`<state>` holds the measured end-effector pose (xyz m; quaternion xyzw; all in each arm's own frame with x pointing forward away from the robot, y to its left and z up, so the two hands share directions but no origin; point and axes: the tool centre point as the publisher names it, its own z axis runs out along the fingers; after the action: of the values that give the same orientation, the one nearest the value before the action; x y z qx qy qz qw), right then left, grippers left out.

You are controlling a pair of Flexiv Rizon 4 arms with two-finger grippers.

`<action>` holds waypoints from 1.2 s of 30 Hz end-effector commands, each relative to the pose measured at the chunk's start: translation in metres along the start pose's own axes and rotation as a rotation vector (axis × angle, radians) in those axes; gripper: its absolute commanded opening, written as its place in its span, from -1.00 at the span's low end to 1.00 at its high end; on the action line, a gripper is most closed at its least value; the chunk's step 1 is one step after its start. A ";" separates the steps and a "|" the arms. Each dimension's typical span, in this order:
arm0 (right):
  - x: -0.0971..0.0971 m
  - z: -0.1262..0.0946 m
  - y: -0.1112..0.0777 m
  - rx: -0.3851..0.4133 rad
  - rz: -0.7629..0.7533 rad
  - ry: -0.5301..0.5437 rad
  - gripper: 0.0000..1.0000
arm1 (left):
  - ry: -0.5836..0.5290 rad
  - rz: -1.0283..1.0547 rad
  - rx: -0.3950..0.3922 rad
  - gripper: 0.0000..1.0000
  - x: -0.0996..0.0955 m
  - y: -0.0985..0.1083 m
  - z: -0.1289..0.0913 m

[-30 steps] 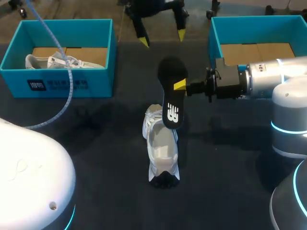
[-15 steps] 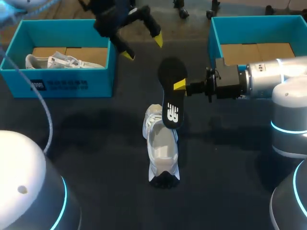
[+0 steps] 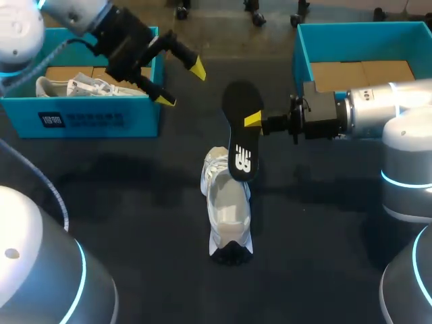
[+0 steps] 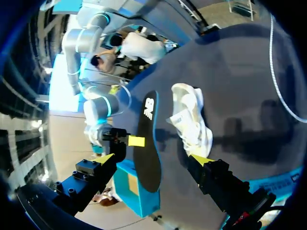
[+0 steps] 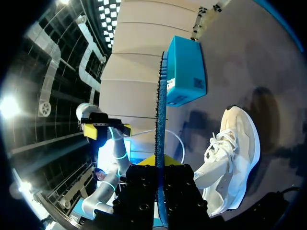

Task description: Take the shoe out of the shoebox, open the shoe tongue, remove and reinsert the insole, then place the shoe into the shoebox

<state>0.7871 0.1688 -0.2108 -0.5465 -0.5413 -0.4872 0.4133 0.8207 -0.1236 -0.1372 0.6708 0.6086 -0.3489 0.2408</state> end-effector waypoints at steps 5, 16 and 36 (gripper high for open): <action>0.000 0.002 0.000 -0.002 0.000 -0.001 -1.00 | -0.414 -0.025 0.011 1.00 0.008 -0.001 0.002; 0.000 0.002 0.000 -0.002 0.000 -0.001 -1.00 | -0.678 -0.101 -0.028 1.00 0.028 0.005 0.034; 0.000 0.002 0.000 -0.002 0.000 -0.001 -1.00 | -0.813 -0.148 -0.212 1.00 0.022 0.010 0.075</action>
<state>0.7872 0.1688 -0.2108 -0.5467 -0.5413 -0.4872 0.4133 0.8240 -0.1596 -0.1988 0.4372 0.5519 -0.5322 0.4701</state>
